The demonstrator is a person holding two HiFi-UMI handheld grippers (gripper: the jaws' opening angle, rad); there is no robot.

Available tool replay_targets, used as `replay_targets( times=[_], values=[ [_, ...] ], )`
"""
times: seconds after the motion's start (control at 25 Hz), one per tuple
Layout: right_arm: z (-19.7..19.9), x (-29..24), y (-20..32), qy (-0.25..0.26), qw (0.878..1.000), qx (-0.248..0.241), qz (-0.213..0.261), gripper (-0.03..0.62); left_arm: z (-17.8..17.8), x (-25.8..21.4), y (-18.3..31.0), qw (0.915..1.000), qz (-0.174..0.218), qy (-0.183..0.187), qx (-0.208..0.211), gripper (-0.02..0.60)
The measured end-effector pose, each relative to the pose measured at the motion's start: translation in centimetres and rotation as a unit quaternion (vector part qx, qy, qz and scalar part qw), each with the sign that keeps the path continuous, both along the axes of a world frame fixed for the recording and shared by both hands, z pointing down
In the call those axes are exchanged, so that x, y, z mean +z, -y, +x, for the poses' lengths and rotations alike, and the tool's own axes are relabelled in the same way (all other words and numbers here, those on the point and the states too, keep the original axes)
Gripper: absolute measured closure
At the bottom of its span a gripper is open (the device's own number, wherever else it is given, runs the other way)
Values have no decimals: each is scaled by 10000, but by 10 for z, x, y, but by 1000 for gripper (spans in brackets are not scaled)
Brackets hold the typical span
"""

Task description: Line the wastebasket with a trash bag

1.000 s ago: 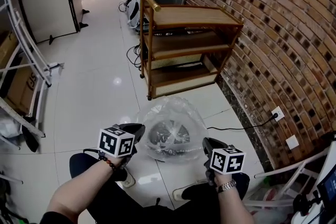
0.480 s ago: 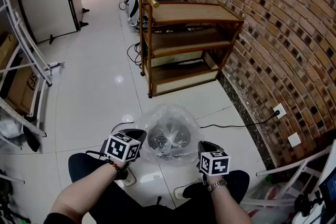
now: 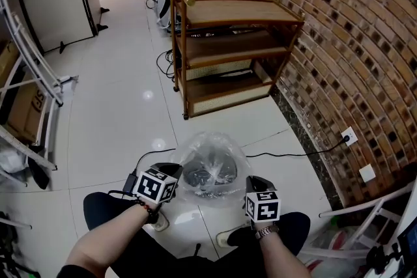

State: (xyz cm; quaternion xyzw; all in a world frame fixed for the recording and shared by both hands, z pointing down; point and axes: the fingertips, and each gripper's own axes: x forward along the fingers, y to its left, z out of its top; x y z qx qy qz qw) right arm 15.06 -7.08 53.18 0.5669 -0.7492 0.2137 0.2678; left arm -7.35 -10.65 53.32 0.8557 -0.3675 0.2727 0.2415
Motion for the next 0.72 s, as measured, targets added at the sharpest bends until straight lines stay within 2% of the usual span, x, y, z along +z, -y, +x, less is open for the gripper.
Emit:
replay_targets(
  times=[0.2,0.72],
  values=[
    [2,-5,3,-175,9997,9,156,592,-2,-1,1,10000,68,-17,16,578],
    [4,48,3,-253,9984,64,-511,592,-1,43,10,9989,-409,206,-44,577]
  ],
)
